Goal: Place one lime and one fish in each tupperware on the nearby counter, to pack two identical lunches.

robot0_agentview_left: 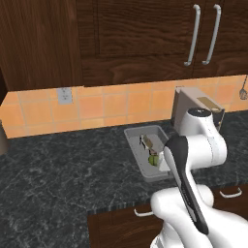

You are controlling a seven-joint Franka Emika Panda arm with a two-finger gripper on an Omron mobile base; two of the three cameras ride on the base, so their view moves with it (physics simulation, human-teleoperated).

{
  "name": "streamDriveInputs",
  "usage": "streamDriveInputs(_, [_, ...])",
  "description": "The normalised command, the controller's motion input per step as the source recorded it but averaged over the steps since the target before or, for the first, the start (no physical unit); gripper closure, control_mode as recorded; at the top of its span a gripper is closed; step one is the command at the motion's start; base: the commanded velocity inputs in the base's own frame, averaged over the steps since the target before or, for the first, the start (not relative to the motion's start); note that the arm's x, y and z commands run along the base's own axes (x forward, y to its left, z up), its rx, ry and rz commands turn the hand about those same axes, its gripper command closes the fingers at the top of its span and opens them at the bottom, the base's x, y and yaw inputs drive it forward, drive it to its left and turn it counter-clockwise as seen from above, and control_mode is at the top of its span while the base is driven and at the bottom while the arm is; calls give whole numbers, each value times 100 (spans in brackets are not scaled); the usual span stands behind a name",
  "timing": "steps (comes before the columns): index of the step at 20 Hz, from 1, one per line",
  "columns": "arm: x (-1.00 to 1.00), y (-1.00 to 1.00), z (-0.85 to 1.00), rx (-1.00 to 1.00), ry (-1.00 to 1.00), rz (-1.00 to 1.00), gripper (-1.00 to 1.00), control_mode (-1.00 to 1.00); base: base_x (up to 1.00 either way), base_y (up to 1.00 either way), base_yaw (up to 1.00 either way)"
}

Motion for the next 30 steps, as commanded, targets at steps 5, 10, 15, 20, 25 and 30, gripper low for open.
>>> streamDriveInputs(5, [-2, 0, 0, 0, 0, 0, -100, 100, -47, -27, -5])
streamDriveInputs(10, [0, 0, 0, 0, 0, 0, -100, 100, -93, -85, -12])
streamDriveInputs(15, [0, 0, 0, 0, 0, 0, -100, 100, -93, -100, -9])
streamDriveInputs(20, [0, 0, 0, 0, 0, 0, -100, 100, -47, -100, -2])
streamDriveInputs(25, [0, 0, 0, 0, 0, 0, -100, 100, 1, -100, 0])
streamDriveInputs(30, [0, 0, 0, 0, 0, 0, -100, 100, 6, -100, 3])
